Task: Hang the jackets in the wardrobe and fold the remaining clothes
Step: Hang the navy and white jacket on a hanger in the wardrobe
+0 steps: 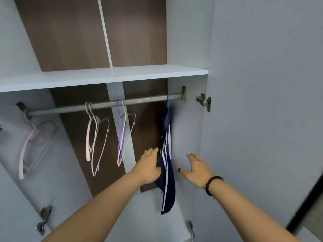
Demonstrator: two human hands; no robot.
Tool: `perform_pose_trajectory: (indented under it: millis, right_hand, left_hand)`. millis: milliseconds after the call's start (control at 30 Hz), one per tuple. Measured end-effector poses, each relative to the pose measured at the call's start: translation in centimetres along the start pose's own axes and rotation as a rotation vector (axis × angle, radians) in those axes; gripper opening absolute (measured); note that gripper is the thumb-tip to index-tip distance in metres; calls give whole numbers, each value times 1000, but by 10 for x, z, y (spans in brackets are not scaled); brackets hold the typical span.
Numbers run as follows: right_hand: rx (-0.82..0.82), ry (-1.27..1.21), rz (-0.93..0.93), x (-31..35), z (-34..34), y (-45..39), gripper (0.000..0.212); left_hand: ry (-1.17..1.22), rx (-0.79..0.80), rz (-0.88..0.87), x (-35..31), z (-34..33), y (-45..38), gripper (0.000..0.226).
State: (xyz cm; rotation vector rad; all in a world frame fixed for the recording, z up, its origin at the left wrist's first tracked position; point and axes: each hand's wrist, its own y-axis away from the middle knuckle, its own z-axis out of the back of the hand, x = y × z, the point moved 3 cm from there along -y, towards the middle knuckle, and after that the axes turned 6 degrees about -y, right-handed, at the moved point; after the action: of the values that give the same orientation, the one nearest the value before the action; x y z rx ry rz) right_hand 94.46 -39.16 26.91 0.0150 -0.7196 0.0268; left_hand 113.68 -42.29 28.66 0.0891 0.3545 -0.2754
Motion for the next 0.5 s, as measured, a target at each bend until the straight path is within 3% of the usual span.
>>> perform_pose_trajectory:
  millis: [500]
  right_hand:
    - [-35,90,-315,-48,-33,254,74]
  left_hand:
    - [48,264,-255,-68,-94,192,71]
